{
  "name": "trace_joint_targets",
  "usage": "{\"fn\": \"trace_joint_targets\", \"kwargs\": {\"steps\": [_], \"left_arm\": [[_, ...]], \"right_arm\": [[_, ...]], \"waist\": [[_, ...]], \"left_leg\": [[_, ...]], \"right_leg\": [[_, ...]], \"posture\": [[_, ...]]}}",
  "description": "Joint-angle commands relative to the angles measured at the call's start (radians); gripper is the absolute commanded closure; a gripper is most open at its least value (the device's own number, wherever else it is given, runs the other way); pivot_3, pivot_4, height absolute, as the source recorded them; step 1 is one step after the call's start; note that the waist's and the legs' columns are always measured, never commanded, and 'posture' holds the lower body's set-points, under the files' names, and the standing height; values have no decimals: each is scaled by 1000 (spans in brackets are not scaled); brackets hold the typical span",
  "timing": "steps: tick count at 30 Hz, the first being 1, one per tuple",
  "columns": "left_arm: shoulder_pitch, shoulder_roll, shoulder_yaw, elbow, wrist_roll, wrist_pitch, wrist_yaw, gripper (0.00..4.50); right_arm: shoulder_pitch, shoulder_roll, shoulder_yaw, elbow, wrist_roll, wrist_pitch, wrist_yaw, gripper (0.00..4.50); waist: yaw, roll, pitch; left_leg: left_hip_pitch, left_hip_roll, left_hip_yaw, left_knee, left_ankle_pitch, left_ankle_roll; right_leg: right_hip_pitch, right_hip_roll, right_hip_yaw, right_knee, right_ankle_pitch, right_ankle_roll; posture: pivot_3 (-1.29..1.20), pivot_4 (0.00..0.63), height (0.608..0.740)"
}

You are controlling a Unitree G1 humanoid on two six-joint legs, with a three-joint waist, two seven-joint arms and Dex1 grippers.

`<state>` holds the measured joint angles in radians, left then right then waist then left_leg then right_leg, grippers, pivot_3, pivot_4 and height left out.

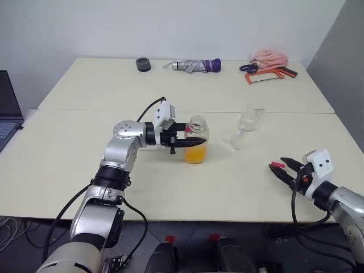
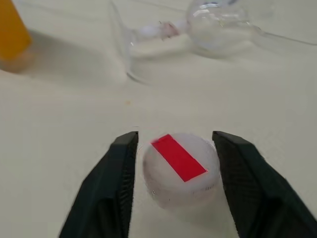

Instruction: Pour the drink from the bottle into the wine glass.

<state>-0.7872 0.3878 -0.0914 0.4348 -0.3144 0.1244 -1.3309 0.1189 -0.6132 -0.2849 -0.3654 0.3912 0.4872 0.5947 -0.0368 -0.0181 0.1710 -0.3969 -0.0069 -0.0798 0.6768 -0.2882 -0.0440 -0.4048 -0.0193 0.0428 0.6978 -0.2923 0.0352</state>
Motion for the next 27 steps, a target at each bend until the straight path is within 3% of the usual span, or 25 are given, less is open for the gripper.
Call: {"fn": "trace_joint_targets", "kwargs": {"steps": [1, 3, 8, 12, 19, 27], "left_arm": [[-25, 0, 30, -21, -26, -3, 12, 2703], [-22, 6, 39, -23, -27, 0, 25, 2703], [-19, 22, 102, -16, -33, 5, 114, 2703], [-25, 28, 197, 18, -18, -25, 288, 2703], [-38, 61, 311, 150, 51, -133, 606, 2703], [-63, 101, 366, 313, 91, -223, 813, 2703]], "right_arm": [[8, -4, -4, 5, -16, -63, 22, 692], [16, -17, -8, 7, -8, -69, 52, 13], [-30, -79, -19, -49, 44, -34, 126, 0], [-204, -103, 106, -165, 145, 91, 165, 0], [-595, 114, 398, -76, 83, 157, 75, 0], [-801, 291, 562, 133, -55, 123, 32, 0]], "waist": [[2, 0, 0], [4, 0, 0], [3, 0, 0], [-9, 1, 0], [-10, 0, 0], [4, -1, 0]], "left_leg": [[0, 0, 0, 0, 0, 0], [0, 0, 0, 0, 0, 0], [0, 0, -1, 0, 0, 0], [1, 1, -1, 0, 0, 0], [0, 1, -4, 1, 0, 0], [-3, 0, -5, 1, 2, -4]], "right_leg": [[0, 0, 0, 0, 0, 0], [0, -1, 0, 0, 0, 0], [0, -1, 0, 0, 0, 0], [0, 0, 1, 0, 0, 0], [0, -1, -2, 0, 0, 0], [-2, -8, -3, 0, 0, 0]], "posture": [[0, 150, 740], [0, 150, 740], [0, 150, 740], [0, 150, 740], [0, 150, 740], [0, 150, 740]]}}
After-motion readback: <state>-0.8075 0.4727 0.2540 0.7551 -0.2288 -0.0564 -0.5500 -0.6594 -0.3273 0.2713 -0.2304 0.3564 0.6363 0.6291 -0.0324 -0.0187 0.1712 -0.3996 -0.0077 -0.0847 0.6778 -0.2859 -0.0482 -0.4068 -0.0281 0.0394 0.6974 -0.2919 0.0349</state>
